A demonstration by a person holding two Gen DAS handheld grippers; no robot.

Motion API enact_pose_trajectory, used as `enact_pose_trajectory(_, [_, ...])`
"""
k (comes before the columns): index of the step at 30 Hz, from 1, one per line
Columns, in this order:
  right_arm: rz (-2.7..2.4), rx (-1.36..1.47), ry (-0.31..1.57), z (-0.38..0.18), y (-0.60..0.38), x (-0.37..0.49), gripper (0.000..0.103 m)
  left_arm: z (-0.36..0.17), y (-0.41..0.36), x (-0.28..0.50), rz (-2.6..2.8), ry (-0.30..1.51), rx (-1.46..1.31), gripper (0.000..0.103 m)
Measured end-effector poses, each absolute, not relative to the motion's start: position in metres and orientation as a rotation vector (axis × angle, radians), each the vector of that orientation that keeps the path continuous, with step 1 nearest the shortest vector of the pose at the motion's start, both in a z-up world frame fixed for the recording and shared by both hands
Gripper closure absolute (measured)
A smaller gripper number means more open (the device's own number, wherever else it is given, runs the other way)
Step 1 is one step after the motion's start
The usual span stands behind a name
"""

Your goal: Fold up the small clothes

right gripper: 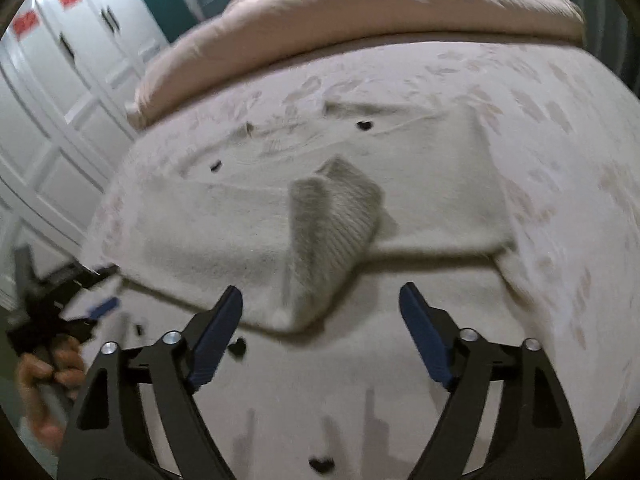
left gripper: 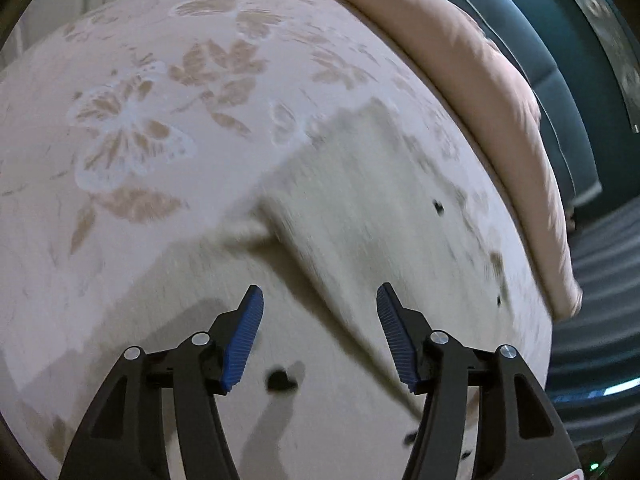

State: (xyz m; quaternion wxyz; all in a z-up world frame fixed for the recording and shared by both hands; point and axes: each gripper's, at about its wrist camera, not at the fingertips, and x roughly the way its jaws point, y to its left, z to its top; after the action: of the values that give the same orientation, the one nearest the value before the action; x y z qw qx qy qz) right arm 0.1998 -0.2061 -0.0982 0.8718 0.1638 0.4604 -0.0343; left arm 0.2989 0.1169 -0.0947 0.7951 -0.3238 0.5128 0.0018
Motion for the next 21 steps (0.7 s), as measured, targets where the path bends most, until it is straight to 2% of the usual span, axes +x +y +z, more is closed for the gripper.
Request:
enact_pose_trajectory(2, [-0.099,0.278,1.016,-0.112,-0.194,0.223,0.025,-0.1,0.119,0.308,0.005,1.111,-0.733,0.046])
enact_pose_trajectory(4, [-0.141,0.17,1.057,-0.126,-0.186,0.247,0.054,-0.111,0.123,0.311,0.008,1.135,-0.771,0.046])
enact_pose_trajectory(5, [-0.148,0.155,1.064,-0.126,-0.185,0.25,0.08,-0.114,0.123,0.314,0.018,1.144,-0.778,0.046])
enact_pose_trajectory(6, [-0.126,0.219,1.026,-0.113,-0.192,0.251,0.088,-0.115,0.126,0.314,0.023,1.146,-0.784,0.046])
enact_pose_trajectory(7, [-0.077,0.324,0.948,-0.097,-0.204,0.243,0.09,-0.115,0.126,0.314,0.016,1.136,-0.791,0.046])
enact_pose_trajectory(10, [-0.013,0.588,0.762,-0.073,-0.251,0.213,0.089,-0.114,0.13,0.308,0.008,1.107,-0.798,0.046])
enact_pose_trajectory(12, [-0.078,0.642,0.841,-0.103,-0.278,0.211,0.081,-0.119,0.132,0.306,0.014,1.108,-0.821,0.046])
enact_pose_trajectory(14, [-0.156,0.658,0.986,-0.139,-0.293,0.216,0.081,-0.123,0.13,0.3,0.017,1.104,-0.856,0.046])
enact_pose_trajectory(16, [-0.136,0.754,0.983,-0.153,-0.305,0.201,0.081,-0.122,0.128,0.298,0.017,1.091,-0.855,0.046])
enact_pose_trajectory(17, [-0.122,0.788,0.954,-0.151,-0.307,0.195,0.077,-0.12,0.126,0.298,0.012,1.085,-0.851,0.046])
enact_pose_trajectory(18, [-0.116,0.8,0.936,-0.148,-0.308,0.19,0.061,-0.12,0.125,0.298,0.006,1.084,-0.853,0.046])
enact_pose_trajectory(20, [-0.116,0.793,0.908,-0.142,-0.306,0.19,0.041,-0.122,0.124,0.303,0.001,1.09,-0.872,0.046])
enact_pose_trajectory(21, [-0.112,0.789,0.907,-0.141,-0.305,0.192,0.04,-0.124,0.124,0.306,0.002,1.094,-0.895,0.046])
